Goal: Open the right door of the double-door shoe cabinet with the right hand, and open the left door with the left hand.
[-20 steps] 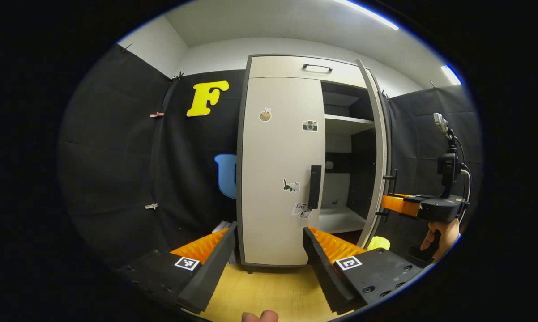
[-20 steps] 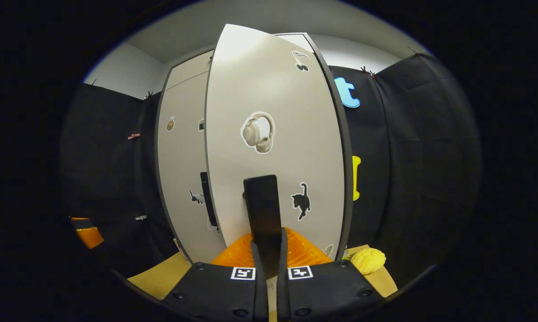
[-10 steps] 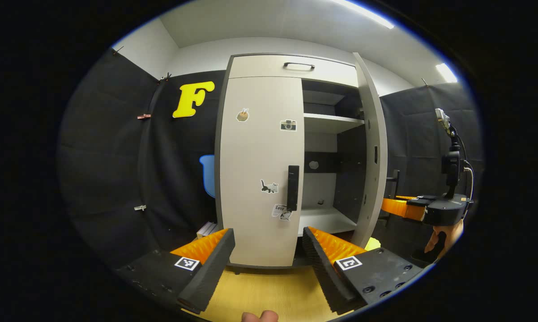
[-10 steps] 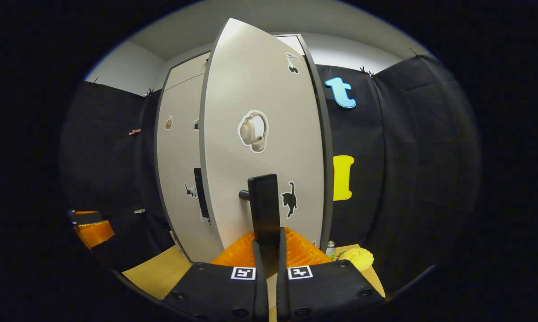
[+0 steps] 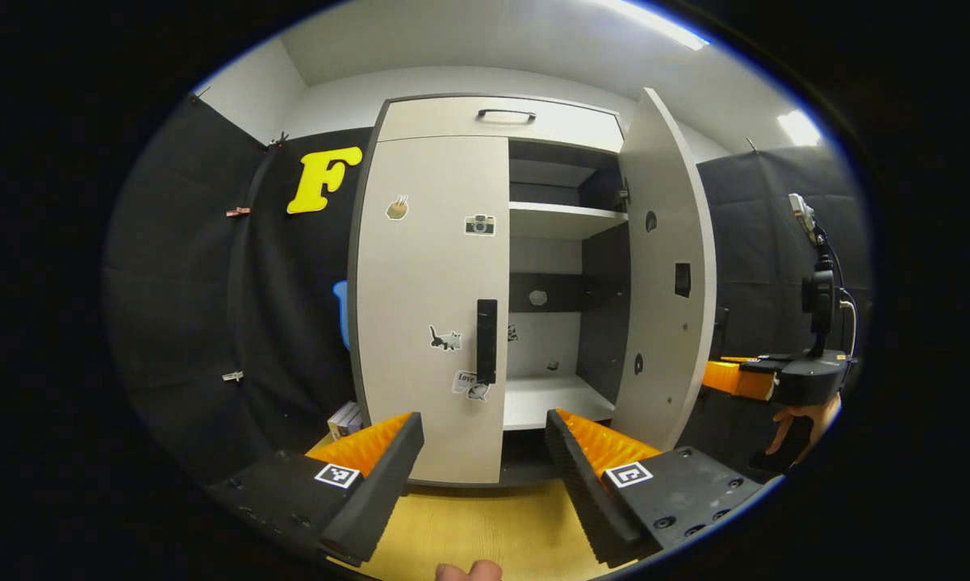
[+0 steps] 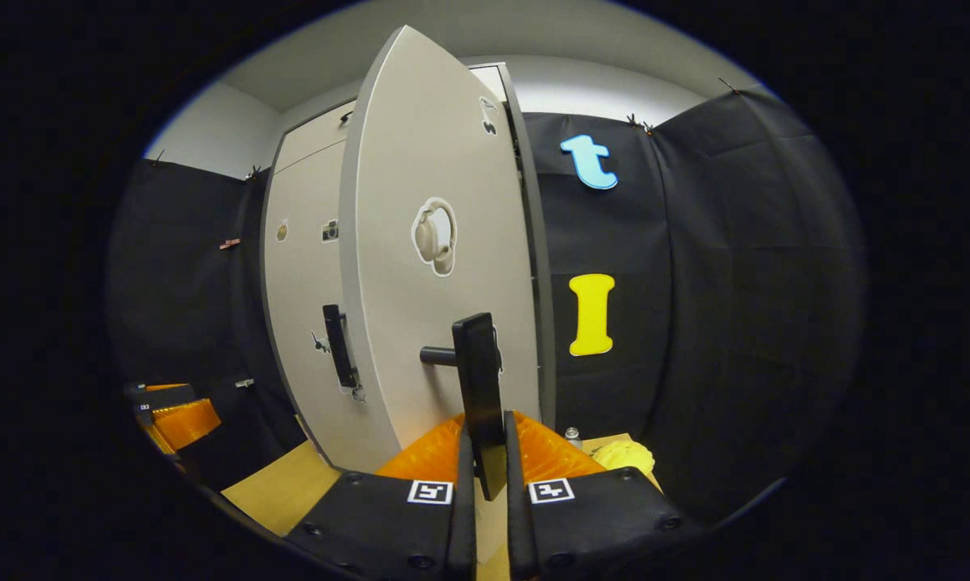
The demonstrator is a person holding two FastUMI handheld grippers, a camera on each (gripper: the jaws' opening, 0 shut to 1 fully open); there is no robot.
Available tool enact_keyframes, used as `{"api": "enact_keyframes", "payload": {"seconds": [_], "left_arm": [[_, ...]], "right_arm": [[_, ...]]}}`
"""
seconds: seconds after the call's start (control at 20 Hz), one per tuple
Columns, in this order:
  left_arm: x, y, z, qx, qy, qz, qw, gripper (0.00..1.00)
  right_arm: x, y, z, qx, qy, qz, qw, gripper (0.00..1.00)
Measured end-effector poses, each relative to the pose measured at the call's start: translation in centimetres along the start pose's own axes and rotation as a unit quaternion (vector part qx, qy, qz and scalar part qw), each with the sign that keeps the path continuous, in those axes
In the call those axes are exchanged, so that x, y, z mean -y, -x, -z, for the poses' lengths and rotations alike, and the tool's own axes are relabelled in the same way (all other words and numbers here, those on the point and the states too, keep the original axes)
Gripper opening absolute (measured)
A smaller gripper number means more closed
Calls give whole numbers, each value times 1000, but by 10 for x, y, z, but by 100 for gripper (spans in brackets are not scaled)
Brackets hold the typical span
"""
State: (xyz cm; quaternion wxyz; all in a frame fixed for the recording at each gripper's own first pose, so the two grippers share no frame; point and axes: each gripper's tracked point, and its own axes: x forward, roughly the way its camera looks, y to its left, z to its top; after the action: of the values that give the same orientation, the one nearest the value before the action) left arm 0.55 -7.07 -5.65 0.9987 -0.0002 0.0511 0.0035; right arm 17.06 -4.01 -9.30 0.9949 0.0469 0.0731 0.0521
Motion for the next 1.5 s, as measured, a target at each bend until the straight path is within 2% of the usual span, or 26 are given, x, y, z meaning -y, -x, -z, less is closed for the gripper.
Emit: {"api": "enact_keyframes", "payload": {"seconds": [0.1,0.15,0.25,0.35,0.45,0.65,0.7,0.75,0.8,0.85,0.9,0.95,1.15,1.3,1.4,1.5], "left_arm": [[6,0,0,-1,-3,2,1000,95],[9,-1,0,-2,-7,3,1000,95],[14,-3,0,-3,-10,5,1000,95],[19,-6,0,-5,-11,9,1000,95],[25,-9,-1,-8,-15,11,1000,95],[33,-14,-6,-2,-10,18,1000,95],[35,-16,-7,-2,-6,19,1000,94],[34,-18,-9,-1,-5,19,1000,94],[33,-20,-11,1,-6,16,1000,95],[30,-24,-13,3,-8,12,1000,97],[28,-29,-14,6,-12,9,1000,95],[25,-35,-16,9,-16,5,1000,95],[21,-62,-19,16,-31,4,999,95],[18,-85,-22,22,-37,4,999,95],[15,-104,-21,22,-41,2,999,92],[12,-123,-23,22,-38,1,999,95]], "right_arm": [[18,0,-3,4,5,30,1000,19],[28,1,-3,9,12,44,999,15],[46,6,-9,11,14,62,998,14],[47,15,-9,5,-15,44,999,15],[45,14,-12,10,-17,41,999,26],[41,16,-12,15,-3,37,999,24],[44,18,-13,13,-3,40,999,26],[48,15,-13,13,1,46,999,23],[47,21,-15,13,3,48,999,29],[49,21,-15,13,3,52,999,33],[53,23,-14,13,3,58,998,34],[55,25,-15,14,3,63,998,53],[63,35,-16,12,8,80,997,71],[63,44,-21,16,19,87,996,94],[67,52,-28,26,23,95,995,94],[65,59,-33,31,23,96,995,94]]}}
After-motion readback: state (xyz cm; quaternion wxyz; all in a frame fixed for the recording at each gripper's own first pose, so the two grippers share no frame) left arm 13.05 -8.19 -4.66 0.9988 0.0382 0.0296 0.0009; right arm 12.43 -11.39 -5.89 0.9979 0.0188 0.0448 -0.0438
